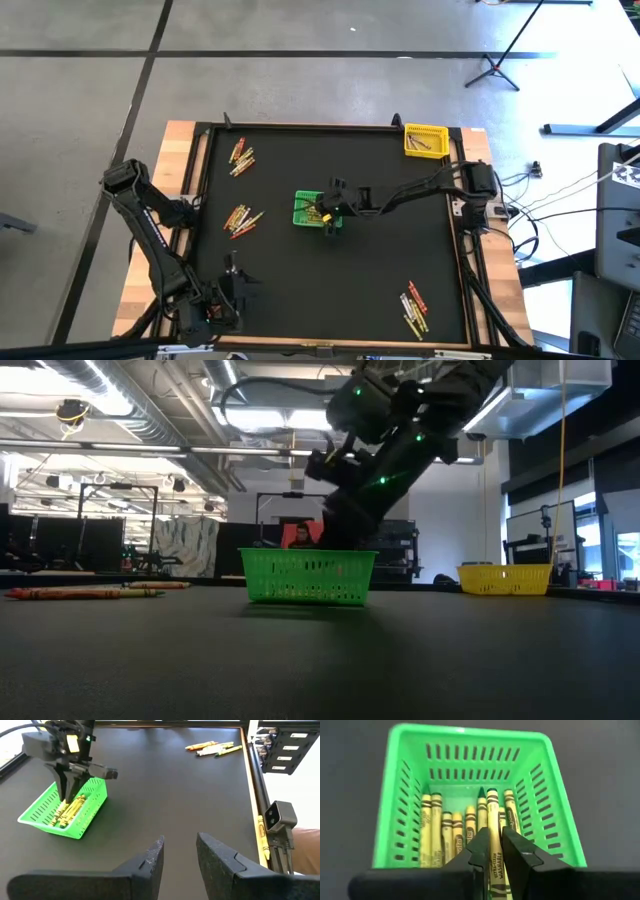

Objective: Sort crayons
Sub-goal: Put the green crayon into the green bin, then put the orange crayon into the black bin

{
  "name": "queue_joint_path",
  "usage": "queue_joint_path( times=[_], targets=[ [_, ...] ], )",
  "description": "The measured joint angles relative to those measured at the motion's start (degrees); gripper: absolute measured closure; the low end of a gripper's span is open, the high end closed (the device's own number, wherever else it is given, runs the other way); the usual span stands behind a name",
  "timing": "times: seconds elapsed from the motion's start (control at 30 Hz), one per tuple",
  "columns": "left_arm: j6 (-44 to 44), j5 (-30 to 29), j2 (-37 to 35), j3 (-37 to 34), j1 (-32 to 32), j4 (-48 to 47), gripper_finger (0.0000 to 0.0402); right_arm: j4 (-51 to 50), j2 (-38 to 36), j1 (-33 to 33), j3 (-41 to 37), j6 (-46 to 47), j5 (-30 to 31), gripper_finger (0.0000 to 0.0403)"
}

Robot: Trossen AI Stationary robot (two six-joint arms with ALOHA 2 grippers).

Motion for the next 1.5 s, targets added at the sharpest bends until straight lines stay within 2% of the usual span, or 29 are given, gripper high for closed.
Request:
queue_joint_path(
  times=[0.3,0.53,0.67,0.8,0.97,1.13,1.33,1.5],
  targets=[
    [0.0,-0.1,0.0,0.0,0.0,0.0,0.0301,0.3,0.3,0.2,0.0,0.0,1.0,0.0345],
    [0.0,-0.1,0.0,0.0,0.0,0.0,0.0301,-1.2,-0.4,0.2,0.0,0.0,1.5,0.0273],
    [0.0,-0.1,0.0,0.0,0.0,0.0,0.0301,-6.6,-4.2,1.5,1.0,0.0,1.5,0.0246],
    [0.0,-0.1,0.0,0.0,0.0,0.0,0.0301,-16.5,-10.4,5.2,3.3,1.6,1.5,0.0242],
    [-0.1,-0.3,0.0,0.0,0.0,0.1,0.0301,-31.3,-19.5,12.7,4.3,10.2,0.7,0.0247],
    [0.0,-1.7,2.3,0.0,0.7,0.6,0.0301,-44.2,-25.2,22.5,4.3,25.1,1.9,0.0248],
    [0.6,1.6,5.8,0.0,5.1,2.2,0.0301,-53.1,-25.7,33.9,4.3,43.1,3.8,0.0248],
    [8.8,8.8,9.2,0.0,10.2,9.4,0.0301,-57.2,-25.2,42.1,4.2,56.9,4.0,0.0248]
  ],
)
